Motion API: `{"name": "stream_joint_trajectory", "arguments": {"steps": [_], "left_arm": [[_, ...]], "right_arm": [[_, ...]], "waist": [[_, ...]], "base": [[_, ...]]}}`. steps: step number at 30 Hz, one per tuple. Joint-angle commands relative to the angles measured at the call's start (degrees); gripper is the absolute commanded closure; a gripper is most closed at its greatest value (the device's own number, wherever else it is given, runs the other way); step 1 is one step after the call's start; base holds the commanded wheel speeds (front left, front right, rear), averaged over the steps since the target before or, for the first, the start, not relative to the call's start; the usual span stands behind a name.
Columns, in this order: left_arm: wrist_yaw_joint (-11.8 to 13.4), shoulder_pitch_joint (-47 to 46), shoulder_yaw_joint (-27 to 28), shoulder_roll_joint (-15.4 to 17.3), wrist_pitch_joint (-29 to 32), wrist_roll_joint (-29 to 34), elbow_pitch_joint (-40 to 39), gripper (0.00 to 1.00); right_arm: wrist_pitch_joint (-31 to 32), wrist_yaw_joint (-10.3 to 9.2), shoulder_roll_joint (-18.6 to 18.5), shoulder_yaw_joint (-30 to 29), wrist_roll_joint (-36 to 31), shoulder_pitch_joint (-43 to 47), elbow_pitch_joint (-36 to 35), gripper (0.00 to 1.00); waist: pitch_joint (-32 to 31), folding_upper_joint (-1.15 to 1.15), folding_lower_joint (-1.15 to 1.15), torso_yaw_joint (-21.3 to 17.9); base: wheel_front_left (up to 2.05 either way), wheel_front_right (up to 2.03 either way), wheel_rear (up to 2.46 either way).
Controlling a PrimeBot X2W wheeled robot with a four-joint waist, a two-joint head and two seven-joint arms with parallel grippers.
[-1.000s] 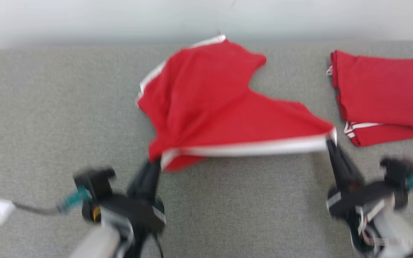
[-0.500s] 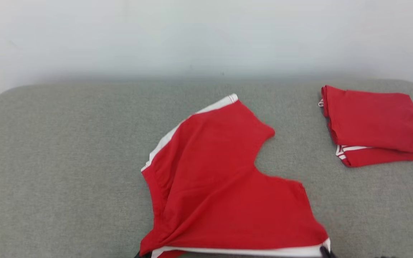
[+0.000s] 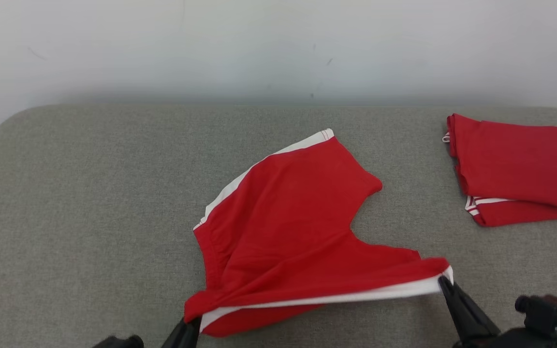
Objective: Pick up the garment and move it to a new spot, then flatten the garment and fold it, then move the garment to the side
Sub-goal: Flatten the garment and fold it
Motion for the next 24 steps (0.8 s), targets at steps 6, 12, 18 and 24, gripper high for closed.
{"name": "stream_joint_trajectory", "arguments": {"steps": [6,12,18,24], "left_arm": [[-0.75,-7.3,2.45,-0.69,0.22,-6.29,-0.61,1.0],[-0.7,-16.43,5.72,-6.22,3.5,-15.62,5.16,1.0],[-0.6,-26.22,6.23,-9.51,4.53,-17.38,14.42,1.0],[-0.74,-34.44,4.97,-11.57,4.86,-18.48,22.09,1.0]], "right_arm": [[3.02,-0.13,-3.56,-0.95,0.46,-12.62,1.57,1.0],[4.88,-0.14,-5.1,1.3,-0.27,-27.61,10.17,1.0],[4.75,-0.14,-4.25,4.28,-0.93,-43.46,24.45,1.0],[2.76,-0.14,-3.41,6.36,-2.67,-55.7,39.06,1.0]], "waist": [[2.57,0.0,0.0,1.89],[6.07,0.0,0.0,4.35],[10.02,0.0,0.0,6.37],[13.86,0.0,0.0,8.37]], "base": [[0.0,0.0,0.0],[0.0,0.0,0.0],[0.0,0.0,0.0],[0.0,0.0,0.0]]}}
